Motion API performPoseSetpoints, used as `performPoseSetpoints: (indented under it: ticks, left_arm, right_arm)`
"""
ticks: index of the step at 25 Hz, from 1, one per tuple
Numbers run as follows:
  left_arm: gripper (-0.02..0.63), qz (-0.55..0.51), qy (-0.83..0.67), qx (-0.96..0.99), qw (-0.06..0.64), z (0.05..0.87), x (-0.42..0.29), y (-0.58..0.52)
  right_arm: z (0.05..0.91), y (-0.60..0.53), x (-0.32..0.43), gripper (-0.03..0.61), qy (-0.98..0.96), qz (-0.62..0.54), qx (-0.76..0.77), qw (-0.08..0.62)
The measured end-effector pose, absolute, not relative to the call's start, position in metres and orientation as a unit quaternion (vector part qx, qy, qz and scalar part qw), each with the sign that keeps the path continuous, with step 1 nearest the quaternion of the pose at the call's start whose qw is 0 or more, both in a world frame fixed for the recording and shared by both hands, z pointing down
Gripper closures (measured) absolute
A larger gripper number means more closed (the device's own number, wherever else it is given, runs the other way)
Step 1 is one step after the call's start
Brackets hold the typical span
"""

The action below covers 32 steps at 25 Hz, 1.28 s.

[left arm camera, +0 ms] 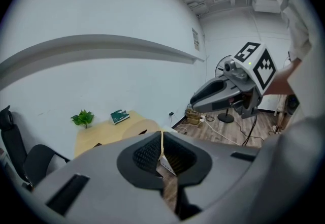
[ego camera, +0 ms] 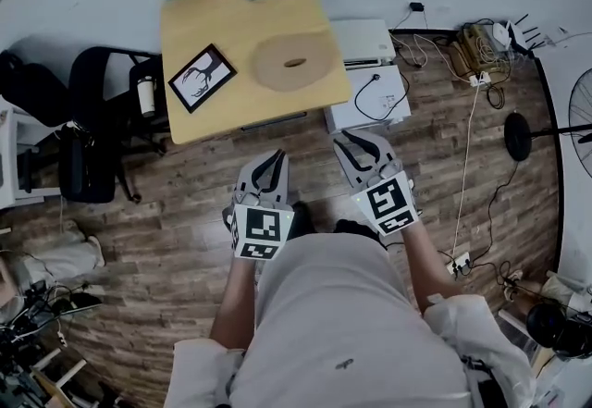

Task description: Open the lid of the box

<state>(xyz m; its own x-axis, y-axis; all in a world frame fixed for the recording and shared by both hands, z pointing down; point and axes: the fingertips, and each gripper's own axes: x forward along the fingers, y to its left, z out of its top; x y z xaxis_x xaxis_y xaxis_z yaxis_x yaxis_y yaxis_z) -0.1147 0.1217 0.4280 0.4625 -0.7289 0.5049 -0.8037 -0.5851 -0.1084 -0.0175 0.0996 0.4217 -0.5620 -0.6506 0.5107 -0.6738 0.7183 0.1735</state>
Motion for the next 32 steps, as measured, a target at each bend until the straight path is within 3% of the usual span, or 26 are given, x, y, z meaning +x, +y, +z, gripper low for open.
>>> performPoseSetpoints:
  ticks: [18,32]
  left_arm:
    - [0.604,0.255,-0.430,0.863,0.070,0.432,-0.117,0.095]
    - [0.604,0.265,-0.486,0.827,0.099,0.432,-0.128,0.028]
  right_arm:
    - [0.439,0.068,-0.032,0.466,-0.881,0.021,0.371,0.294]
    - [0.471,-0.012,-0.049,0.425,-0.901,0.001,0.276,0.336]
